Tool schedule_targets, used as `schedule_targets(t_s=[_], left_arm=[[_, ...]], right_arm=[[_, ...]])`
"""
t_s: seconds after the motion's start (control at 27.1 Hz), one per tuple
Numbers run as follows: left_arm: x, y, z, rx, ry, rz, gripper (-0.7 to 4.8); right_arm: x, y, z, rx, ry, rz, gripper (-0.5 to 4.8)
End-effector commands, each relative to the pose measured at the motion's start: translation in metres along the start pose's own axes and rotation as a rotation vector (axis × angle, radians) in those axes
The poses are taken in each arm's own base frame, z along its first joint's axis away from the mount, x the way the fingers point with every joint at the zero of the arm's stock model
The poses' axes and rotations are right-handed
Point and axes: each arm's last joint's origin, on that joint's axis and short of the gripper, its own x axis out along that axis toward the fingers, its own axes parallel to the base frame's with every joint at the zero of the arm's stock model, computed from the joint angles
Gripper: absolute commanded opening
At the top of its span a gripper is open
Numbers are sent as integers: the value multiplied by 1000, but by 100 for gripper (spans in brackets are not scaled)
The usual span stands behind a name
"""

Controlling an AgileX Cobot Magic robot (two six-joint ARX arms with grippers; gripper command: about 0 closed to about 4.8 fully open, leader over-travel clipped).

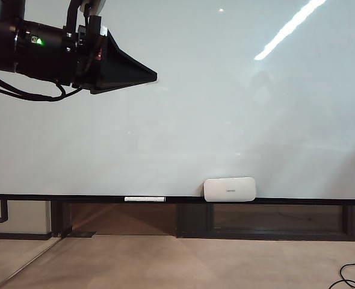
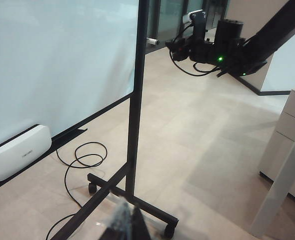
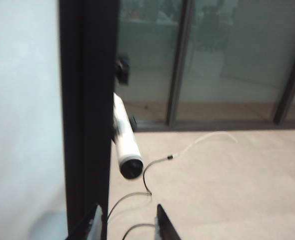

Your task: Reach to the right to find the marker pen, pick it up, and write the number 10 on the whiteboard.

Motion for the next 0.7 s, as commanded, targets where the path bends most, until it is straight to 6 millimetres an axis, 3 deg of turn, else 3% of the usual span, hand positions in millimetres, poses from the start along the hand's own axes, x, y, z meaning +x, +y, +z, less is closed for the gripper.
schedule_targets(t_s=[0.04,0.7], left_arm=[[1,0,2,11,-10,1,-6],[16,12,-2,-2,4,-12,-6]], right_arm=[[5,-1,4,5,-14,1,140],[37,-8,7,4,-27,48,172]])
